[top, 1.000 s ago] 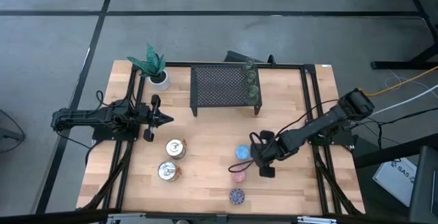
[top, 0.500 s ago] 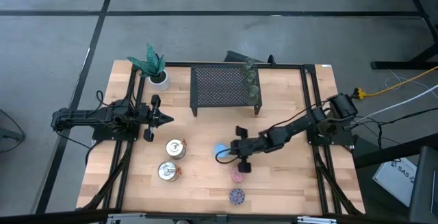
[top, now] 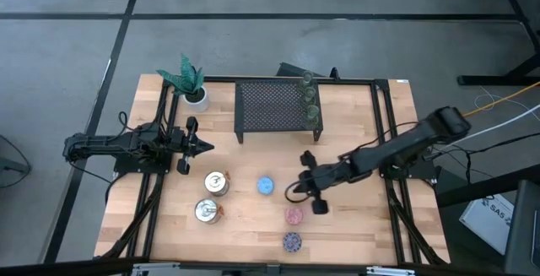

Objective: Pick & Place candle stick holders
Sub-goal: Put the blue scented candle on the shelf

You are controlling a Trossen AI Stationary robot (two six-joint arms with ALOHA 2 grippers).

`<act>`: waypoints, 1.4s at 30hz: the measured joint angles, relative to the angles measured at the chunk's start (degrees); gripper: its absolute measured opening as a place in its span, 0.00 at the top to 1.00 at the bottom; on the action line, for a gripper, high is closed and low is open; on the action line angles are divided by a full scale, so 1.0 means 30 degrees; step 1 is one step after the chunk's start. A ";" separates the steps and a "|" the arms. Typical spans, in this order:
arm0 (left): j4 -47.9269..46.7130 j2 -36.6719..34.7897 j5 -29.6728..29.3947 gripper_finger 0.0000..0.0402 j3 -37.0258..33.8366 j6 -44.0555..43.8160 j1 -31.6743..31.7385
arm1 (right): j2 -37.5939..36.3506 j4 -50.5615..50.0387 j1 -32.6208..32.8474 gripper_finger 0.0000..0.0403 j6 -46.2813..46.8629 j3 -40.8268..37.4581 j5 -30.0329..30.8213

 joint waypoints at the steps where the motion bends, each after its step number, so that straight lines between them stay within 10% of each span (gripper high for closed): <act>1: -0.0013 0.0013 0.0000 1.00 0.0006 0.0000 -0.0007 | -0.0589 -0.0491 0.0154 0.99 0.0346 0.0006 -0.0134; 18: 0.0044 0.0015 0.0007 1.00 0.0000 -0.0048 0.0000 | -0.2903 -0.3756 0.0579 0.99 0.1917 0.0007 0.1853; 26: 0.0080 0.0015 0.0335 1.00 0.0000 -0.5499 0.0000 | -0.3335 -0.5582 0.0540 0.99 0.1000 -0.0392 0.1947; 37: 0.0087 0.0016 0.0321 1.00 0.0001 -0.8664 0.0000 | -0.5899 1.1590 -0.0079 0.99 -0.2689 -0.9934 -0.0962; 42: 0.0081 0.0015 0.0321 1.00 -0.0001 -0.9162 -0.0007 | -0.7588 1.4496 -0.1585 0.99 -0.3614 -1.2690 -0.3890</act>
